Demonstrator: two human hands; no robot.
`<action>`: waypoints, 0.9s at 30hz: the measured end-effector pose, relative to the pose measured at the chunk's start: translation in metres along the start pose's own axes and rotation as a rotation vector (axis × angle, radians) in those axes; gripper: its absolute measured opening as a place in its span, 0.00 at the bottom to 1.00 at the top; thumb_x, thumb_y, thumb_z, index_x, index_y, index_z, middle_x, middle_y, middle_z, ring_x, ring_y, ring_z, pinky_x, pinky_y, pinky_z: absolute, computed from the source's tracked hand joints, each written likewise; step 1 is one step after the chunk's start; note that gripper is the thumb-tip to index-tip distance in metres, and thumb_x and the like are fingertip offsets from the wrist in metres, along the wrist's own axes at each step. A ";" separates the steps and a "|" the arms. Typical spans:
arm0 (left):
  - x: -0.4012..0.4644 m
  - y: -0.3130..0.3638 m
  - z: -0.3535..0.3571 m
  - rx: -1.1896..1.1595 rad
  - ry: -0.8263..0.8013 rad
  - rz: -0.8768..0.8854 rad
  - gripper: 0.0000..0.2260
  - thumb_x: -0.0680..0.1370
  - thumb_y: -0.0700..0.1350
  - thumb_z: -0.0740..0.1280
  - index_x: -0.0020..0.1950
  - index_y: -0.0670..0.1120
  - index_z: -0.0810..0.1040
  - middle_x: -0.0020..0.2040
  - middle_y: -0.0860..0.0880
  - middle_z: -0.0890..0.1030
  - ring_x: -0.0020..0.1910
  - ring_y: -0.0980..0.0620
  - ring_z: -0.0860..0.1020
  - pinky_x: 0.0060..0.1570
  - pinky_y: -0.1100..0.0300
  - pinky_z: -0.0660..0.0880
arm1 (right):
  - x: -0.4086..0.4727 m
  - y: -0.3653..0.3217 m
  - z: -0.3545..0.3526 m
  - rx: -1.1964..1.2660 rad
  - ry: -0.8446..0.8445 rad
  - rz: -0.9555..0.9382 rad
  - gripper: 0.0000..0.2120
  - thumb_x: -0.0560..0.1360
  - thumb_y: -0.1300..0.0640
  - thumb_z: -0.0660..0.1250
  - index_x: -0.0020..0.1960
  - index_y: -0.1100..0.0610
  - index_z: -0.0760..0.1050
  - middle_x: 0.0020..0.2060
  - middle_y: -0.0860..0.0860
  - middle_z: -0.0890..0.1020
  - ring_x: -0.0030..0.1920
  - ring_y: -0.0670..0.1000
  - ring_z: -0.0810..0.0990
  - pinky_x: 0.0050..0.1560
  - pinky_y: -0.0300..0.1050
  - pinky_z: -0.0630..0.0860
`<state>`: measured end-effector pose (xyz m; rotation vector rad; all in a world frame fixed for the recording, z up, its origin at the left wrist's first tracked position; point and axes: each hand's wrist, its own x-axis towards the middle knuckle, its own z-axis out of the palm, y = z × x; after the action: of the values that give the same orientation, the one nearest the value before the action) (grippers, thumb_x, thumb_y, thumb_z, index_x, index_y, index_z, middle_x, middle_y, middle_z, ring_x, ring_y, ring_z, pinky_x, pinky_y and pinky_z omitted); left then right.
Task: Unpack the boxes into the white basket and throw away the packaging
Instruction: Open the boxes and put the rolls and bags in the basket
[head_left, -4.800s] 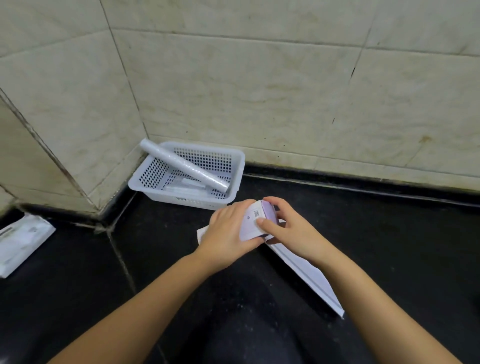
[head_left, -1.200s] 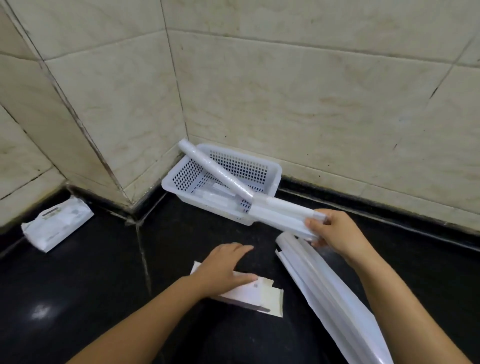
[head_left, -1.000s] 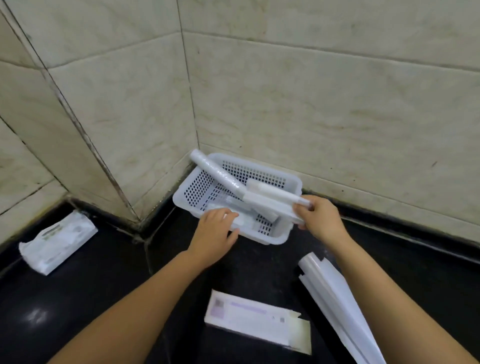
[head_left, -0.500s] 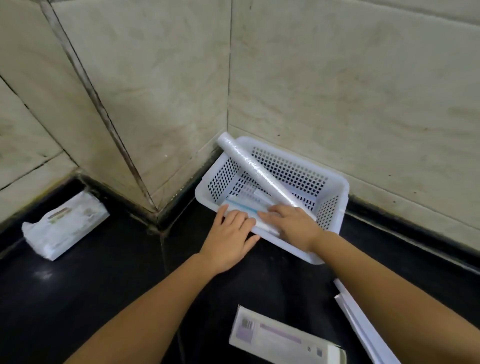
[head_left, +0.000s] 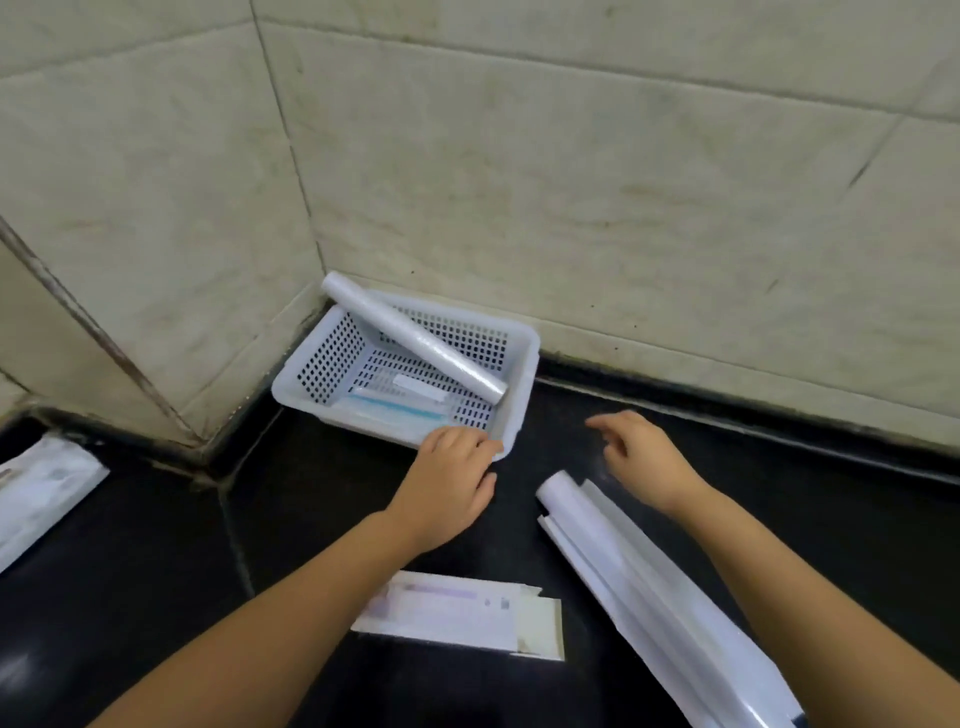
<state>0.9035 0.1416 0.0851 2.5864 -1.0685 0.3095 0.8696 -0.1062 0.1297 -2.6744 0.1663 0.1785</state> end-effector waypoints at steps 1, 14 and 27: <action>0.005 0.021 0.004 -0.035 -0.029 0.085 0.14 0.74 0.48 0.58 0.56 0.47 0.78 0.52 0.48 0.80 0.52 0.48 0.78 0.56 0.53 0.73 | -0.015 0.017 0.002 0.002 0.002 0.063 0.19 0.77 0.65 0.57 0.65 0.57 0.74 0.59 0.56 0.76 0.59 0.56 0.77 0.59 0.43 0.70; -0.006 0.114 0.057 0.297 -0.684 0.307 0.07 0.60 0.45 0.76 0.28 0.50 0.79 0.31 0.52 0.78 0.32 0.51 0.78 0.38 0.61 0.75 | -0.129 0.066 0.066 -0.114 -0.216 0.165 0.32 0.76 0.43 0.61 0.75 0.52 0.54 0.68 0.53 0.69 0.67 0.55 0.69 0.60 0.48 0.71; -0.019 0.100 0.028 0.146 -0.865 0.208 0.12 0.80 0.48 0.60 0.56 0.44 0.77 0.56 0.44 0.80 0.58 0.44 0.75 0.72 0.46 0.56 | -0.055 0.065 -0.001 0.106 0.103 0.153 0.28 0.75 0.52 0.65 0.71 0.54 0.60 0.59 0.59 0.72 0.57 0.60 0.73 0.55 0.53 0.75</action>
<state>0.8208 0.0771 0.0743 2.7760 -1.6235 -0.7931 0.8063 -0.1599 0.1112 -2.5661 0.4019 0.0774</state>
